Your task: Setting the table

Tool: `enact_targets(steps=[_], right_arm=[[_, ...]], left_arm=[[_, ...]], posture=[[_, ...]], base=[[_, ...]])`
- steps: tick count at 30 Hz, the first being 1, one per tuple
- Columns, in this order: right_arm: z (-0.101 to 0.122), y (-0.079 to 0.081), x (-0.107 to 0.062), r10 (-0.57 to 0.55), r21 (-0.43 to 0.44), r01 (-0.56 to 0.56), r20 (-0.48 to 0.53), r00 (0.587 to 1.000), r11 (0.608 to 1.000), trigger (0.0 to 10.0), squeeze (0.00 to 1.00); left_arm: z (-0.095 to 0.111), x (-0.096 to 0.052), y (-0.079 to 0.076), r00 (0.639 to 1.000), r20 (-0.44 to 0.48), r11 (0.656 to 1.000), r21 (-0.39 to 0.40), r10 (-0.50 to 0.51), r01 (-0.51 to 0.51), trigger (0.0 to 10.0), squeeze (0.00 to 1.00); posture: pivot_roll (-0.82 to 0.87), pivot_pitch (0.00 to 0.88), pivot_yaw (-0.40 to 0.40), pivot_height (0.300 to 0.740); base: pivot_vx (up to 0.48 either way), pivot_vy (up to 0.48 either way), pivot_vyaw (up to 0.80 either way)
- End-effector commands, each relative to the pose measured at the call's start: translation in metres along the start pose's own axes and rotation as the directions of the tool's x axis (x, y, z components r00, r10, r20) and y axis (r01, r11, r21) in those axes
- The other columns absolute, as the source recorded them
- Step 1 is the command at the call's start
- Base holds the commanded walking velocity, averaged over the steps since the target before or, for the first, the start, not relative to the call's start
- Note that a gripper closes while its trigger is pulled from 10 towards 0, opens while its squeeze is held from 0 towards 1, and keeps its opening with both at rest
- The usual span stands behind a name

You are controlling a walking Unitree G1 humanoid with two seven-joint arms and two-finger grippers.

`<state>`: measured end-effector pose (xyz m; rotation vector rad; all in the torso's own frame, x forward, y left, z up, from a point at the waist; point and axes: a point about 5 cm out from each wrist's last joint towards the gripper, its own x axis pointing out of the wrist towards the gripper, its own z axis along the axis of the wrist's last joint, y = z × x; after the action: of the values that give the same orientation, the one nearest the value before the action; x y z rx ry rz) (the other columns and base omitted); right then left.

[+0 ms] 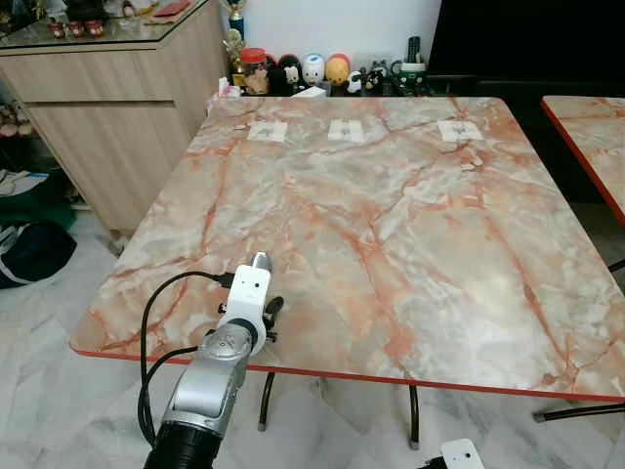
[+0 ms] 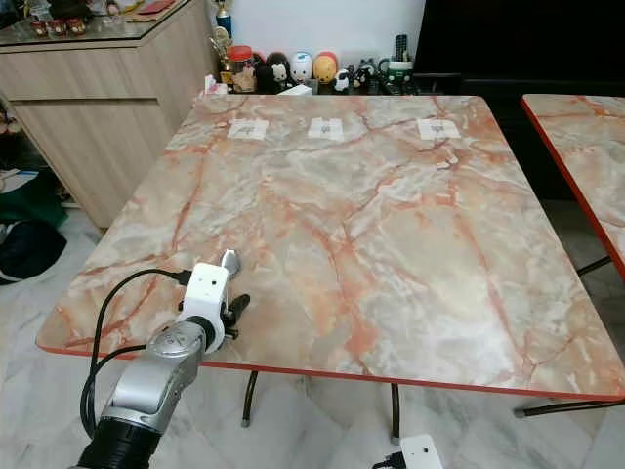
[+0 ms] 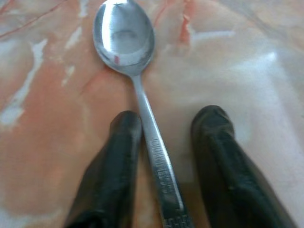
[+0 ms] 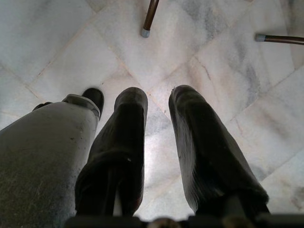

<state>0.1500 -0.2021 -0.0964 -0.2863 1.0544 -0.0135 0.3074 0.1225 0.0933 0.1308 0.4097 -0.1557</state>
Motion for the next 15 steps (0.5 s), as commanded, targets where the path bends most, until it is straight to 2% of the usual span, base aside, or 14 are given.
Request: enact_targets(steps=[1, 15], right_arm=[[-0.0033, 0.0018, -0.0005, 0.003, 0.002, -0.003, -0.013, 1.000, 1.000, 10.0, 0.00], [-0.0032, 0.0018, -0.0005, 0.003, 0.002, -0.003, -0.014, 1.000, 1.000, 10.0, 0.00]], left_arm=[[-0.0323, 0.0005, 0.0042, 0.990, -0.139, 1.000, -0.007, 0.025, -0.026, 0.0, 0.00], [-0.0360, -0.0002, 0.0076, 0.989, -0.141, 0.999, 0.014, 0.049, -0.047, 0.0, 0.00]], posture=[[-0.01, 0.044, 0.021, 0.740], [-0.01, 0.044, 0.021, 0.740]], base=[[0.000, 0.000, 0.00], [0.000, 0.000, 0.00]])
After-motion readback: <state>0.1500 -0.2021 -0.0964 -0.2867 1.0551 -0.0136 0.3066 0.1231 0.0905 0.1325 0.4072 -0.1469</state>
